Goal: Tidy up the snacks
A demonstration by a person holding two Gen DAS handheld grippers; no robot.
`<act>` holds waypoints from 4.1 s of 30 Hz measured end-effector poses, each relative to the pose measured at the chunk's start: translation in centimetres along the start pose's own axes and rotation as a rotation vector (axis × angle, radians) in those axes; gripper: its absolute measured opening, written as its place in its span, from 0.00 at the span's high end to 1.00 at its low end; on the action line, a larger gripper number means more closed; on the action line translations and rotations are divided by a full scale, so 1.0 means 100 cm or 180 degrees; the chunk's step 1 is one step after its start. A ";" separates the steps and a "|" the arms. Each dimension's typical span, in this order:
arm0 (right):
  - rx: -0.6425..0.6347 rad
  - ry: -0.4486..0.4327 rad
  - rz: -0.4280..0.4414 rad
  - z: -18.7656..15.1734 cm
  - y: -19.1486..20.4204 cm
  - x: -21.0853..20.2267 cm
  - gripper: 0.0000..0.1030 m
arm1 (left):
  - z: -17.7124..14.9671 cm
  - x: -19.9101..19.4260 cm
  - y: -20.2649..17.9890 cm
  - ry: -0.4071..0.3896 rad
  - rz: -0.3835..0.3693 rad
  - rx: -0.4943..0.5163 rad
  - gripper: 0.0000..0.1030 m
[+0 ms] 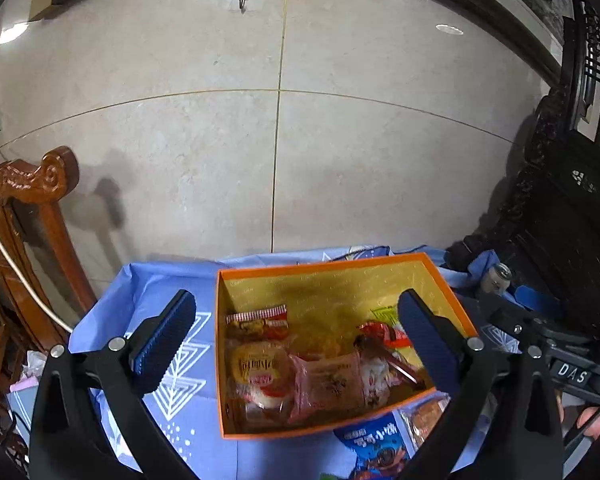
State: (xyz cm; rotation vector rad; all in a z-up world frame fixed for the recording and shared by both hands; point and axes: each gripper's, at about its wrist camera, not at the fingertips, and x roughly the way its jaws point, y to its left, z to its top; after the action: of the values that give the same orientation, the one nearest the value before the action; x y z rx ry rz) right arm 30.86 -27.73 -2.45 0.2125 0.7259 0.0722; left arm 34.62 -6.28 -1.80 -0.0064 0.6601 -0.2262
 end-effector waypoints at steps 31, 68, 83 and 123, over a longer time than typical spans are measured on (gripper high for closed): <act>-0.1241 0.1248 0.0623 -0.283 0.052 -0.050 0.34 | -0.219 -0.107 0.061 0.0710 0.0223 -0.0245 0.04; -0.0446 0.1308 0.0095 -0.275 -0.016 -0.077 0.66 | -0.293 0.020 -0.023 0.1416 -0.0851 0.1406 0.04; -0.0338 0.1267 -0.0009 -0.271 -0.022 -0.077 0.66 | -0.304 0.015 -0.033 0.1279 -0.1002 0.1564 0.50; -0.0422 -0.0039 0.0348 -0.049 0.010 -0.053 0.66 | -0.048 -0.027 0.003 0.0233 -0.0499 0.0473 0.55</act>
State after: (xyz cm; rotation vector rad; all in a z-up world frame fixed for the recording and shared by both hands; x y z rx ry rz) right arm 23.66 -26.71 -2.36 0.1257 0.6943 0.2222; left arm 29.69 -5.09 -4.04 0.0935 0.7151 -0.4278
